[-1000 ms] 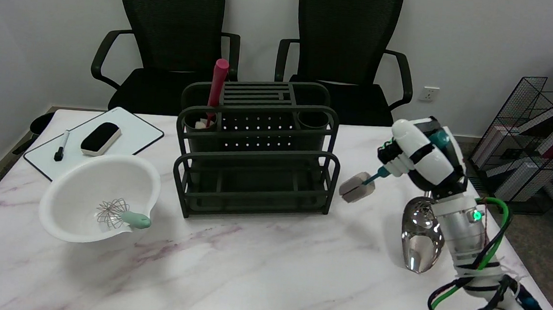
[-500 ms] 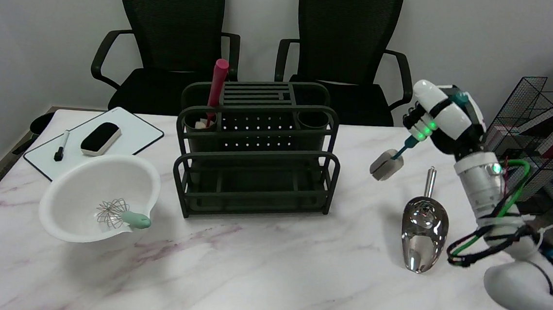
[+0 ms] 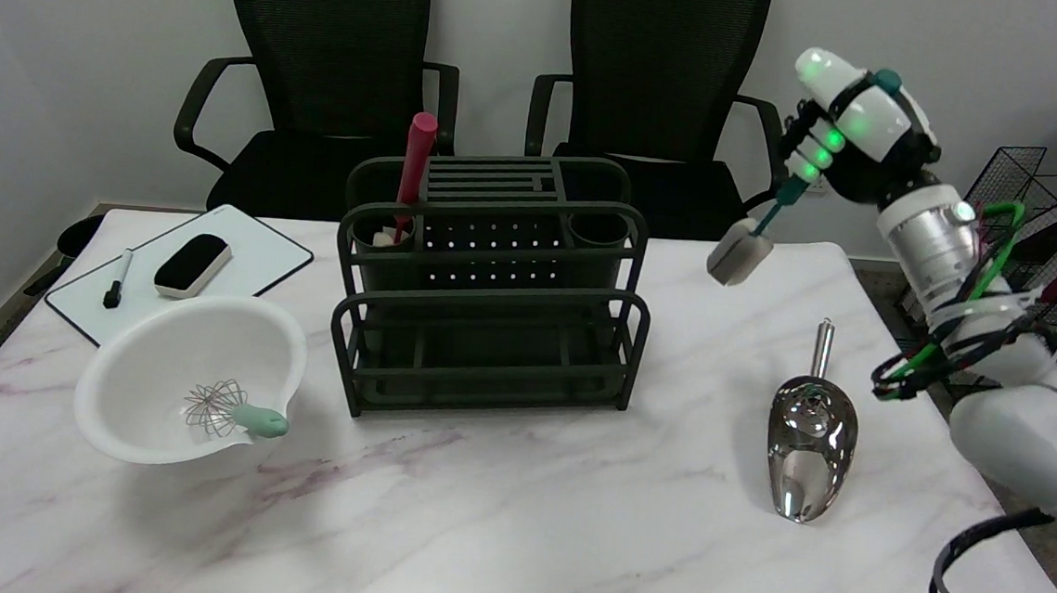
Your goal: Place the blue sponge bottle brush into the kitchen storage rack.
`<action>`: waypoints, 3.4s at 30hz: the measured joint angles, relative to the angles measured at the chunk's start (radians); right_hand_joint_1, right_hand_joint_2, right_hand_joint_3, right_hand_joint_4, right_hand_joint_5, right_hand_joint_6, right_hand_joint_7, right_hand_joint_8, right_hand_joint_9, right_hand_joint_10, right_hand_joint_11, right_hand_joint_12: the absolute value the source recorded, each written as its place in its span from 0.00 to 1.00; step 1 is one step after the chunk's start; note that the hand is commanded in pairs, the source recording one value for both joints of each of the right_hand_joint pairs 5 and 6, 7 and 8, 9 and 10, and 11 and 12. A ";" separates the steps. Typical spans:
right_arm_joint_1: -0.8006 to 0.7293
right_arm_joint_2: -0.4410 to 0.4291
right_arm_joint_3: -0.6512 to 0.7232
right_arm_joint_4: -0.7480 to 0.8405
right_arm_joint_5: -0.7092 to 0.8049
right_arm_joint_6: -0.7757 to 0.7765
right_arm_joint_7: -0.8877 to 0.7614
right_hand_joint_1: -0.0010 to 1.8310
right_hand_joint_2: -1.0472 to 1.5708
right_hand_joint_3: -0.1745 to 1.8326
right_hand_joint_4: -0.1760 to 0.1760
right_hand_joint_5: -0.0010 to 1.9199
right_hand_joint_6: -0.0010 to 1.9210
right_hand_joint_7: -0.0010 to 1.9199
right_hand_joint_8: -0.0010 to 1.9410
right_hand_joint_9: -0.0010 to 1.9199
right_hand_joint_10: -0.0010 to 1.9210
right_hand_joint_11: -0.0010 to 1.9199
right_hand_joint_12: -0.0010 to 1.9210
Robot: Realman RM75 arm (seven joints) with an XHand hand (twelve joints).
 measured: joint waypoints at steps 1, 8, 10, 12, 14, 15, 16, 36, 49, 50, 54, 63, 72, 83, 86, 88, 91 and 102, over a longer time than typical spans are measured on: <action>0.014 0.005 0.004 0.009 0.000 -0.022 0.007 0.56 1.00 0.27 0.50 1.00 1.00 1.00 0.99 1.00 1.00 1.00 1.00; 0.106 0.029 0.021 0.067 0.004 -0.157 0.046 0.56 1.00 0.27 0.50 1.00 1.00 1.00 0.99 1.00 1.00 1.00 1.00; 0.134 0.034 0.021 0.081 0.005 -0.194 0.058 0.56 1.00 0.27 0.50 1.00 1.00 1.00 0.99 1.00 1.00 1.00 1.00; 0.162 0.039 0.018 0.092 0.010 -0.224 0.069 0.56 1.00 0.27 0.50 1.00 1.00 1.00 0.99 1.00 1.00 1.00 1.00; 0.198 0.044 0.006 0.103 0.019 -0.257 0.079 0.56 1.00 0.27 0.50 1.00 1.00 1.00 0.99 1.00 1.00 1.00 1.00; 0.212 0.045 -0.001 0.106 0.023 -0.268 0.083 0.56 1.00 0.27 0.50 1.00 1.00 1.00 0.99 1.00 1.00 1.00 1.00; 0.234 0.047 -0.012 0.109 0.029 -0.283 0.088 0.56 1.00 0.27 0.50 1.00 1.00 1.00 0.99 1.00 1.00 1.00 1.00; 0.591 0.044 -0.286 0.026 0.082 -0.405 0.125 0.56 1.00 0.26 0.50 1.00 1.00 1.00 0.99 1.00 1.00 1.00 1.00; 0.748 0.017 -0.457 -0.116 0.083 -0.392 0.131 0.56 1.00 0.25 0.50 1.00 1.00 1.00 0.99 1.00 1.00 1.00 1.00; 0.753 0.016 -0.464 -0.123 0.083 -0.389 0.131 0.56 1.00 0.25 0.50 1.00 1.00 1.00 0.99 1.00 1.00 1.00 1.00; 0.775 0.010 -0.500 -0.159 0.083 -0.368 0.132 0.55 1.00 0.25 0.50 1.00 1.00 1.00 0.99 1.00 1.00 1.00 1.00; 0.780 0.005 -0.546 -0.200 0.086 -0.321 0.132 0.55 1.00 0.25 0.50 1.00 1.00 1.00 0.99 1.00 1.00 1.00 1.00; 0.744 0.010 -0.559 -0.203 0.086 -0.281 0.134 0.55 1.00 0.25 0.50 1.00 1.00 1.00 0.99 1.00 1.00 1.00 1.00; 0.711 0.013 -0.568 -0.216 0.088 -0.251 0.138 0.55 1.00 0.25 0.50 1.00 1.00 1.00 0.99 1.00 1.00 1.00 1.00; 0.706 0.010 -0.570 -0.226 0.088 -0.247 0.138 0.55 1.00 0.25 0.50 1.00 1.00 1.00 0.99 1.00 1.00 1.00 1.00; 0.704 0.008 -0.571 -0.233 0.087 -0.244 0.138 0.55 1.00 0.25 0.50 1.00 1.00 1.00 0.99 1.00 1.00 1.00 1.00; 0.702 0.005 -0.572 -0.243 0.086 -0.243 0.137 0.55 1.00 0.25 0.50 1.00 1.00 1.00 0.99 1.00 1.00 1.00 1.00; 0.699 -0.005 -0.583 -0.271 0.083 -0.227 0.135 0.55 1.00 0.24 0.50 1.00 1.00 1.00 0.99 1.00 1.00 1.00 1.00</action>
